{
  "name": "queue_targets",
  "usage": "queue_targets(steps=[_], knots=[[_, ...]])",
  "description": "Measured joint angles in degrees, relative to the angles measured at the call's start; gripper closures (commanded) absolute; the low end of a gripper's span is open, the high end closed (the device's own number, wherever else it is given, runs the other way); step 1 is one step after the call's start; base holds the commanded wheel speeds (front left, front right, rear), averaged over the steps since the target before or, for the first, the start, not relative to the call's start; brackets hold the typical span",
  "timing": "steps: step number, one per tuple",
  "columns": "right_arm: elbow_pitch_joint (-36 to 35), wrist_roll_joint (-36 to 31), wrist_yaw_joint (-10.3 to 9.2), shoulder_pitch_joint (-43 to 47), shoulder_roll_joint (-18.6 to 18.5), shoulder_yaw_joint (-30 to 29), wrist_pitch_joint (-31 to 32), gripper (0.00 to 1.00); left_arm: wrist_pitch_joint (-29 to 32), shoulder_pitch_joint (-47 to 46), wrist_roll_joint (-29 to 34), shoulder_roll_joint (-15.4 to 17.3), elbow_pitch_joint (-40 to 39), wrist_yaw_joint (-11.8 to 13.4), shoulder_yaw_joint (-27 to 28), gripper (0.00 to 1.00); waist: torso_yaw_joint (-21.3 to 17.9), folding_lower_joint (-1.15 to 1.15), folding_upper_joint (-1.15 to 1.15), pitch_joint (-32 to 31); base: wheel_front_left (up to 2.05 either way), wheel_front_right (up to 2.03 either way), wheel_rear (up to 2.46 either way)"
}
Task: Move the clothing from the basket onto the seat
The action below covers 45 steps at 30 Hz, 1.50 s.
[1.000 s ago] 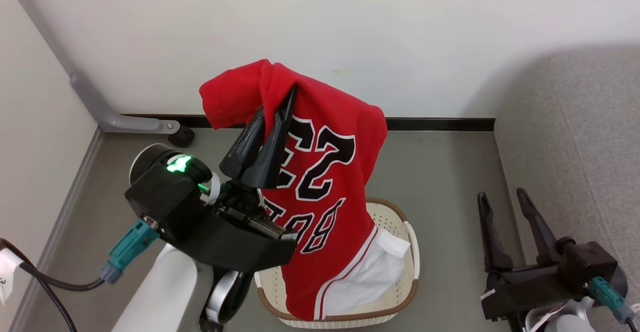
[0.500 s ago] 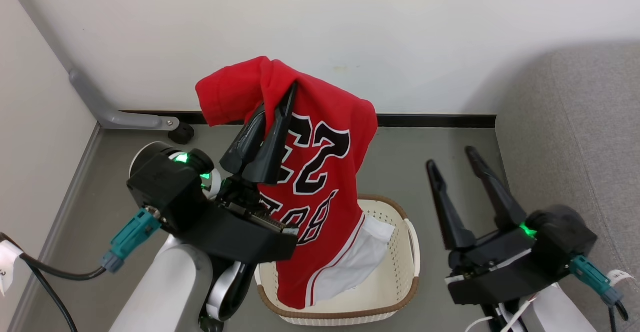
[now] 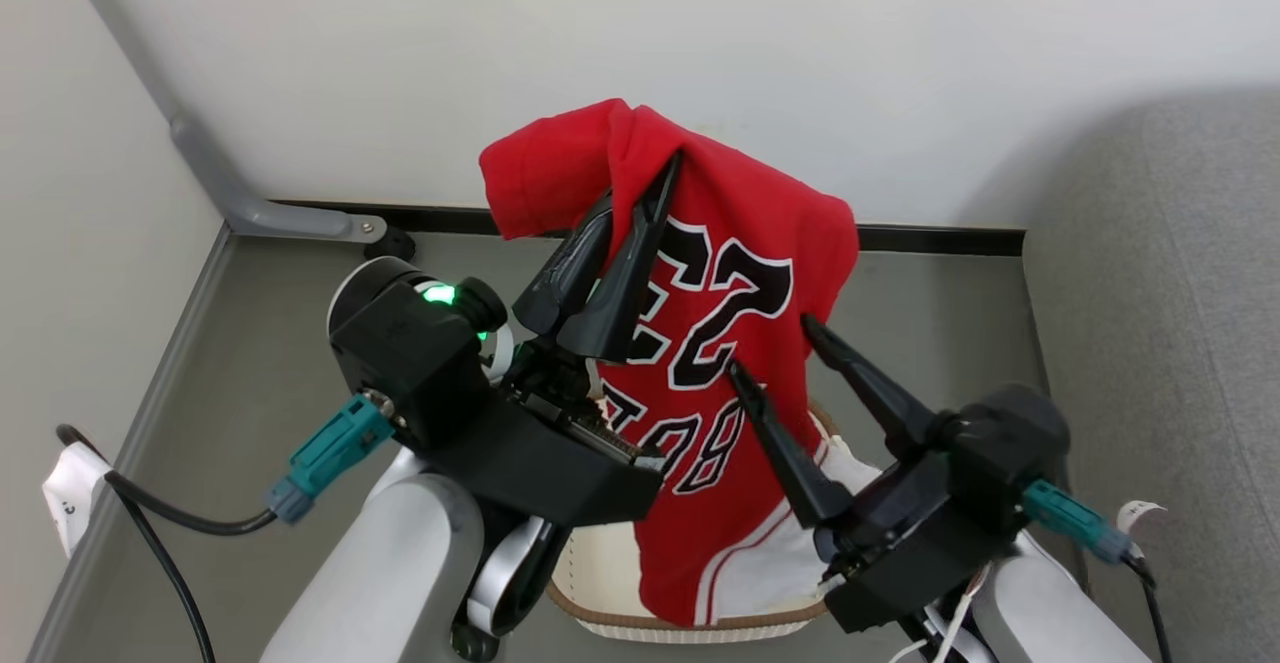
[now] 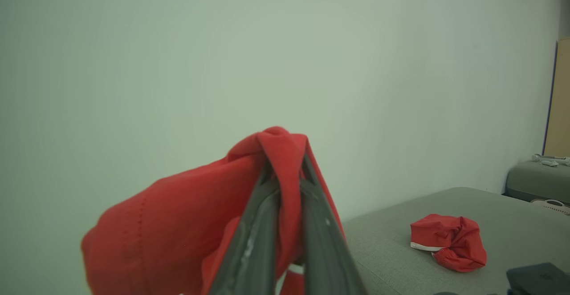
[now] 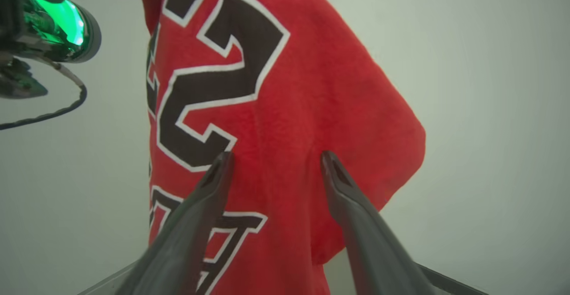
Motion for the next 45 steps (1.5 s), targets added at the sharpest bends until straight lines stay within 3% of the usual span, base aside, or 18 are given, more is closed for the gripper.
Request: queue_targets(steps=[11, 12, 14, 26, 27, 28, 29, 45], knots=[[5.24, 0.09, 0.11, -3.55, -0.22, 5.01, 4.37, 0.00, 0.58, -0.72, -0.01, -0.48, -0.80, -0.07, -1.48, 1.00, 2.55, 0.00, 0.00, 0.73, 0.00, 0.00, 0.00], [5.71, 0.10, 0.11, -4.28, 0.02, 5.25, 4.57, 0.23, 0.58, -0.72, -0.01, -0.46, -0.87, -0.07, -1.48, 1.00, 2.64, 0.00, 0.00, 0.79, 0.00, 0.00, 0.00], [6.27, 0.36, 0.11, -5.44, 0.47, 5.52, 4.80, 1.00, 0.59, -0.72, -0.01, -0.48, -0.89, -0.07, -1.56, 1.00, 2.78, 0.00, 0.00, 0.85, 0.00, 0.00, 0.00], [7.28, 2.34, 0.12, -6.32, 0.88, 4.50, 3.69, 1.00, 0.67, -0.70, -0.20, -0.29, -0.10, 0.01, -0.81, 1.00, 3.05, 0.00, 0.00, 0.77, 0.00, 0.00, 0.00], [7.26, 2.47, 0.12, -6.32, 0.87, 4.26, 3.46, 1.00, 0.66, -0.68, -0.20, -0.20, 0.11, 0.03, -0.66, 0.65, 2.98, 0.00, 0.00, 0.74, 0.00, 0.00, 0.00], [7.21, 2.47, 0.11, -6.32, 0.87, 4.07, 3.19, 1.00, 0.38, -0.60, -0.20, -0.20, 0.23, 0.07, -0.40, 0.05, 2.91, 0.00, 0.00, 0.72, 0.00, 0.00, 0.00], [7.19, 2.48, 0.12, -6.32, 0.87, 3.97, 3.18, 1.00, 0.16, -0.58, -0.22, -0.20, 0.42, 0.09, -0.20, 0.00, 2.82, 0.00, 0.00, 0.71, 0.00, 0.00, 0.00], [6.11, 2.53, -0.57, -6.52, 0.59, 0.38, 0.14, 1.00, -1.88, 5.07, 0.26, 3.26, 5.06, 0.53, 0.62, 0.00, -0.23, 0.00, 0.00, 0.54, 0.00, 0.00, 0.00]])
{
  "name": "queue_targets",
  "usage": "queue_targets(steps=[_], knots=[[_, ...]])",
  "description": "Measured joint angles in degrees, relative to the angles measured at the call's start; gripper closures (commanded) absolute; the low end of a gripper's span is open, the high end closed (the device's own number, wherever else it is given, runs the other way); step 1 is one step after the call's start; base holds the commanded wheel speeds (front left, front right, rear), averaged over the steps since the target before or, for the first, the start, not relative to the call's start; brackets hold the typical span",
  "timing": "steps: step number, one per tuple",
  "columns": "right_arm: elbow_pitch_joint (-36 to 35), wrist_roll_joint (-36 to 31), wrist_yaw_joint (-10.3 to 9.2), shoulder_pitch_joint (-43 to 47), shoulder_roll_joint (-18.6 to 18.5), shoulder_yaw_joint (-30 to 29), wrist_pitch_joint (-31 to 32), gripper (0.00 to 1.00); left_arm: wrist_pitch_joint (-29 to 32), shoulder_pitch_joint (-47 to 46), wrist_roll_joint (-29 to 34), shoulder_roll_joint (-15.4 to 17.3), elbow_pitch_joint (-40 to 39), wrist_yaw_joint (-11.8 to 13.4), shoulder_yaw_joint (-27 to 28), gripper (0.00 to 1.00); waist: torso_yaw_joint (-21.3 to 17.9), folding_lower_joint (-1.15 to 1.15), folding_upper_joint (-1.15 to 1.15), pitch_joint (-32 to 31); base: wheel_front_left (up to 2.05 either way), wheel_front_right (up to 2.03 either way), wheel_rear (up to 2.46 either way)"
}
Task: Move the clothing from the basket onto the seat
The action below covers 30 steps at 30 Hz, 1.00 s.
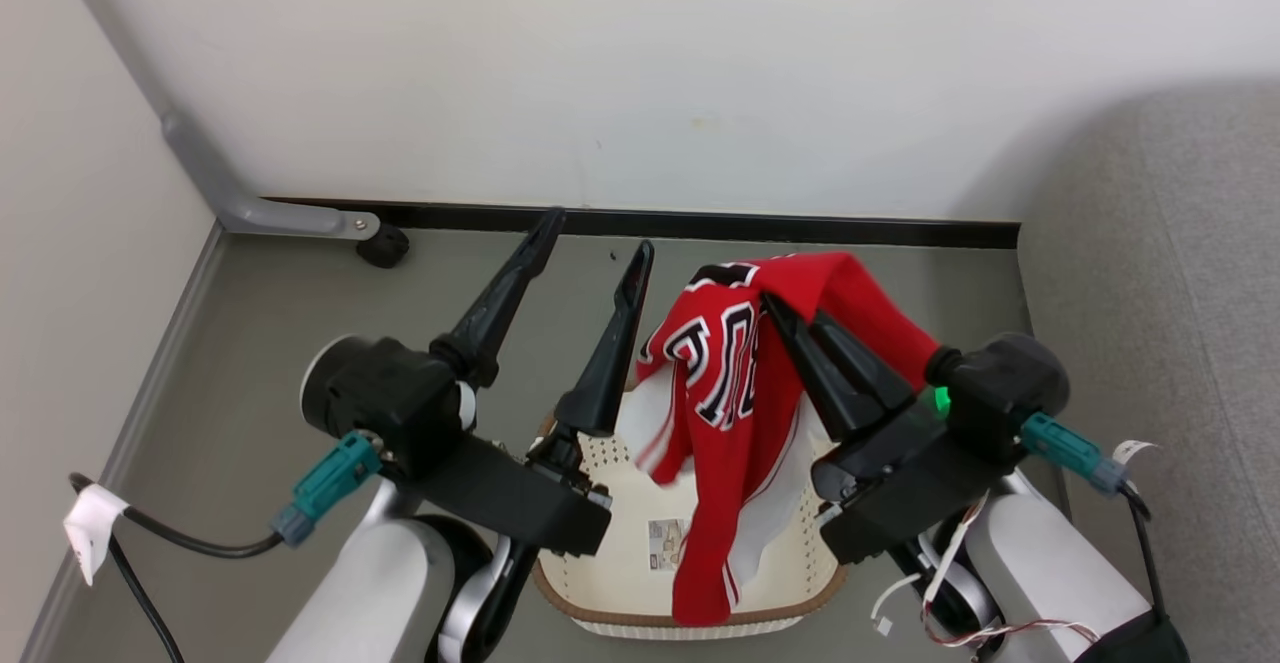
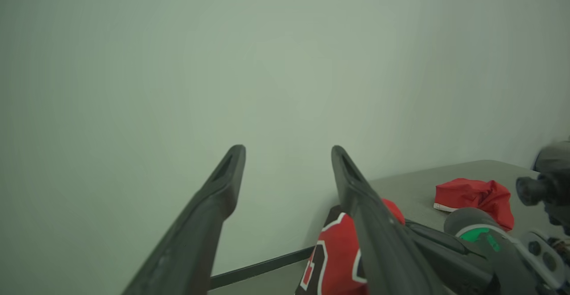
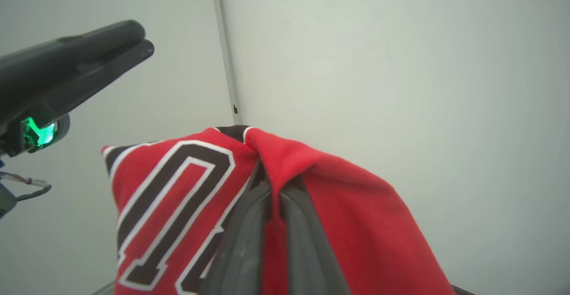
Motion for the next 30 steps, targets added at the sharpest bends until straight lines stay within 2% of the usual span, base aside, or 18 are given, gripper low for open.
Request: queue_targets(steps=[10, 15, 21, 30], knots=[[-0.70, 0.08, -0.91, -0.33, -1.42, -2.38, -1.00, 1.00, -1.46, 2.77, 0.41, 0.32, 2.07, -0.12, -1.74, 0.00, -3.02, 0.00, 0.00, -0.04, 0.00, 0.00, 0.00], [-1.29, 0.34, -1.01, -0.65, -2.15, -3.38, -1.40, 1.00, -2.00, 4.26, 0.79, 0.57, 3.07, -1.07, -2.96, 0.00, -4.99, 0.00, 0.00, -0.17, 0.00, 0.00, 0.00], [-2.26, 0.35, -1.45, -1.10, -3.04, -4.70, -1.63, 1.00, -3.00, 5.99, 1.35, 0.59, 4.11, -1.12, -4.32, 0.00, -7.91, 0.00, 0.00, -0.38, 0.00, 0.00, 0.00], [-3.59, 0.51, -1.99, -1.13, -4.83, -6.68, -1.68, 1.00, -4.16, 7.78, 1.85, 0.01, 5.14, -2.59, -7.46, 0.00, -13.02, 0.00, 0.00, -0.66, 0.00, 0.00, 0.00]])
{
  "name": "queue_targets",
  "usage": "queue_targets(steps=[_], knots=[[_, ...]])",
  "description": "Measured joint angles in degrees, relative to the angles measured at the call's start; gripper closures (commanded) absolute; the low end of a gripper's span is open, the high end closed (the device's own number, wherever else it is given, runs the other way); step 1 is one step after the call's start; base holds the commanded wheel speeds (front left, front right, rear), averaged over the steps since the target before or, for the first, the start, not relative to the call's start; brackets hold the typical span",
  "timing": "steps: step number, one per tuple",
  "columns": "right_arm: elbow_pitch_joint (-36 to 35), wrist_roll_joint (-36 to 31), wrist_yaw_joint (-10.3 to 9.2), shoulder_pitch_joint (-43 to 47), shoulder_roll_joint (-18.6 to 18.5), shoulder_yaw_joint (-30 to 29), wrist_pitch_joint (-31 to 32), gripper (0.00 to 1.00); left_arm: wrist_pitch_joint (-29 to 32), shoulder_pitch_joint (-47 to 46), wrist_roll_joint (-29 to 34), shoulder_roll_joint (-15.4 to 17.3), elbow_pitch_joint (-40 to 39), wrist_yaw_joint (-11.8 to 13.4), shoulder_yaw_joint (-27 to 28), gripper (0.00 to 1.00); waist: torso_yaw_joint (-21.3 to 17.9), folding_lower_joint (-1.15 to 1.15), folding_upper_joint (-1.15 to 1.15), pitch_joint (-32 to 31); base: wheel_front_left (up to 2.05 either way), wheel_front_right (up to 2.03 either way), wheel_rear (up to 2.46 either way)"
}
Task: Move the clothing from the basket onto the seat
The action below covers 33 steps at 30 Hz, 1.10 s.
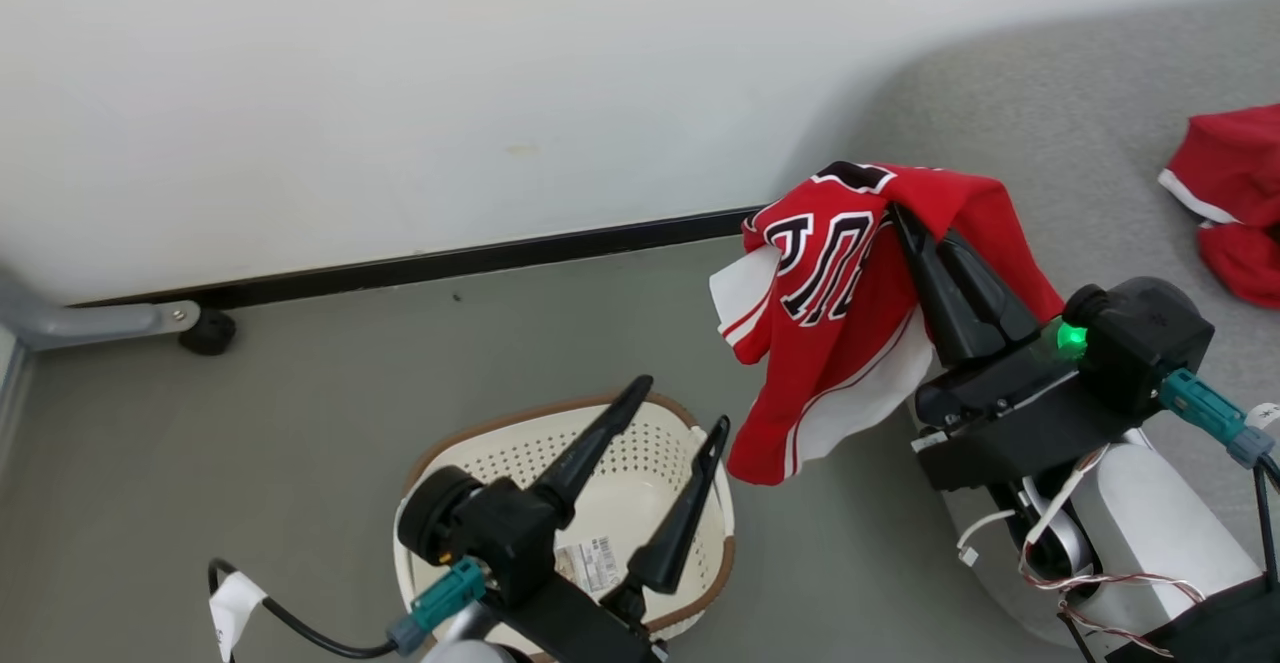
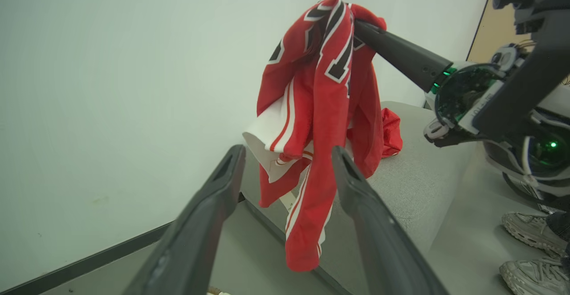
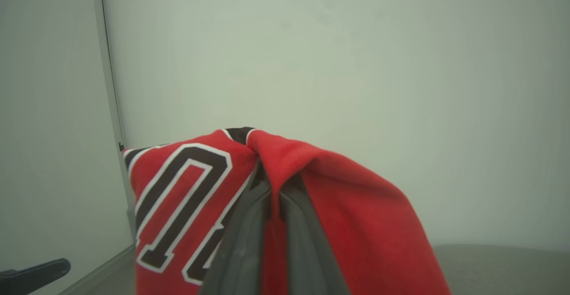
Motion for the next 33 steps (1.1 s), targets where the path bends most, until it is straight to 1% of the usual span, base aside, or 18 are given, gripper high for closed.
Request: queue_targets(steps=[3, 11, 13, 17, 22, 28, 33], knots=[[-0.36, 0.00, -0.01, -0.04, -0.48, -0.47, 0.01, 1.00, -0.34, 0.61, 0.00, -0.45, 0.23, -0.45, -0.97, 0.00, -1.72, 0.00, 0.00, -0.10, 0.00, 0.00, 0.00], [-1.54, 0.13, -0.04, -0.14, -1.34, -1.58, 0.09, 1.00, -1.13, 1.70, 0.00, -1.13, 0.70, -0.53, -2.33, 0.00, -6.48, 0.00, 0.00, -0.13, 0.00, 0.00, 0.00], [-1.96, 0.54, -0.45, -0.13, -1.60, -1.94, 0.10, 1.00, -1.32, 1.70, 0.01, -1.45, 0.70, -0.53, -2.59, 0.00, -7.69, 0.00, 0.00, -0.05, 0.00, 0.00, 0.00], [-2.55, 0.68, -0.53, -0.10, -1.82, -2.22, 0.12, 1.00, -1.37, 1.66, 0.03, -1.70, 0.92, -0.85, -2.80, 0.00, -10.00, 0.00, 0.00, 0.21, 0.00, 0.00, 0.00], [-2.74, 1.00, -0.76, -0.09, -1.54, -2.11, 0.21, 1.00, -1.88, 1.59, 0.42, -1.67, 1.27, -1.02, -3.10, 0.00, -12.67, 0.00, 0.00, 0.62, 0.00, 0.00, 0.00], [-2.78, 1.01, -0.96, -0.05, 0.13, -0.68, 0.25, 1.00, -2.36, 1.45, 0.42, -1.60, 1.56, -1.52, -3.16, 0.00, -16.02, 0.00, 0.00, 0.85, 0.00, 0.00, 0.00], [-3.10, 1.35, -1.02, 0.26, 0.30, -0.57, 0.24, 1.00, -2.37, 1.14, 0.47, -1.60, 1.55, -1.54, -3.58, 0.00, -19.28, 0.00, 0.00, 0.92, 0.00, 0.00, 0.00]])
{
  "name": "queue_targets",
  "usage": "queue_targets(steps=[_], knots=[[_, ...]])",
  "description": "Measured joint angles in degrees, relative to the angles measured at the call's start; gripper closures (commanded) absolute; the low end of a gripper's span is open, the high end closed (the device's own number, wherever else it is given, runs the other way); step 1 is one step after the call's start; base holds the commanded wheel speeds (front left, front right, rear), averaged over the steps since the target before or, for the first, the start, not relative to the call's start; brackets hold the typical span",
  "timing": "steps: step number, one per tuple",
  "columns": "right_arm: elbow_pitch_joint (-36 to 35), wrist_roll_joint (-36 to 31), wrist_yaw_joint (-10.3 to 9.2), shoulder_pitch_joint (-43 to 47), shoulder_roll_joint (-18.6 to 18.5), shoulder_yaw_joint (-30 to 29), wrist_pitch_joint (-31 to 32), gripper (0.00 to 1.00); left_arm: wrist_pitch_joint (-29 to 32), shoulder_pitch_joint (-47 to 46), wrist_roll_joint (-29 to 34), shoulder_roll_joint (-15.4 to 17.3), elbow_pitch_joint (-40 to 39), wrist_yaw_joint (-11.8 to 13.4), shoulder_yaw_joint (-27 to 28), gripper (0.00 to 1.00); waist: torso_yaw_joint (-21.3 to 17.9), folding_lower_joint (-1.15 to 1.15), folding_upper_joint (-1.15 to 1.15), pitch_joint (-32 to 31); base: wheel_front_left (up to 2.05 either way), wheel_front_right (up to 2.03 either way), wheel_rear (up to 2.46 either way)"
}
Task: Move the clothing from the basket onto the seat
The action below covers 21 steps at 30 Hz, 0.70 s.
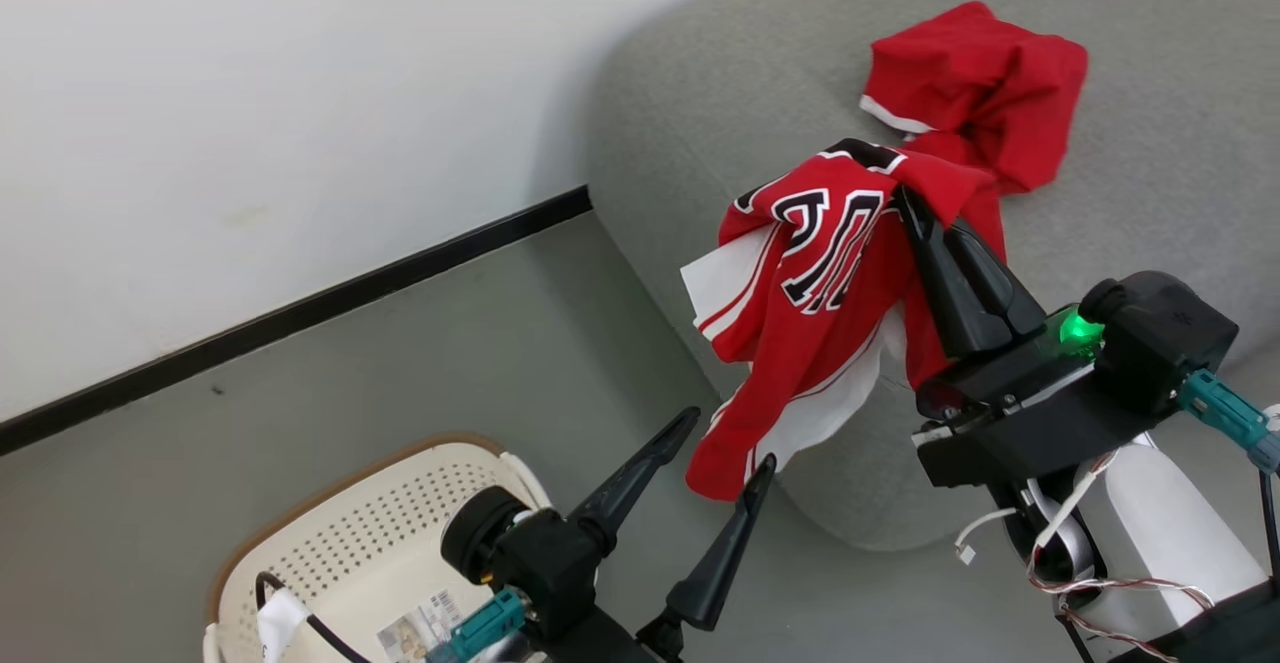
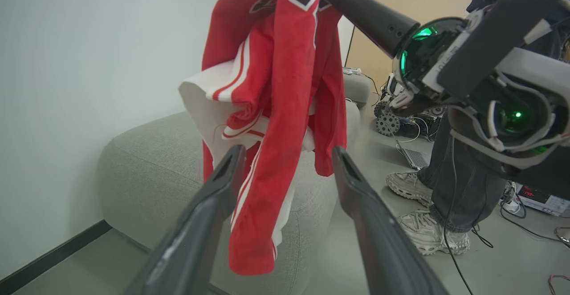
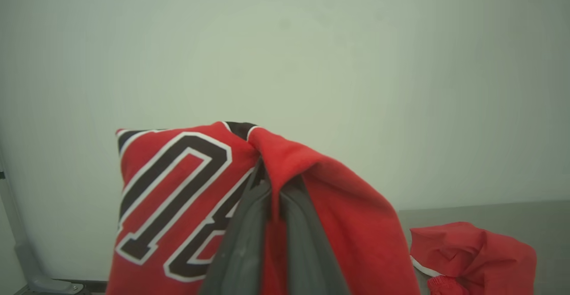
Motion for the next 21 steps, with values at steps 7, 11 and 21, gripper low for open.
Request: queue_targets(steps=[7, 11, 21], knots=[[-4.00, 0.16, -1.87, 4.37, -1.89, -3.23, -0.33, 1.00, 0.62, -3.20, 1.15, -1.25, 0.11, -1.00, -2.72, 0.00, -4.45, 0.00, 0.00, 0.50, 0.00, 0.00, 0.00], [-6.14, 0.16, -3.19, 7.10, -2.43, -4.64, -0.87, 1.00, 1.11, -5.13, 1.14, -1.64, 0.63, -1.48, -3.97, 0.00, -5.72, 0.00, 0.00, 1.60, 0.00, 0.00, 0.00], [-7.45, 1.10, -4.66, 7.03, -4.56, -10.10, -1.49, 1.00, 1.19, -5.81, 1.03, -1.19, 2.05, -1.98, -5.23, 0.00, -6.61, 0.00, 0.00, 4.40, 0.00, 0.00, 0.00]])
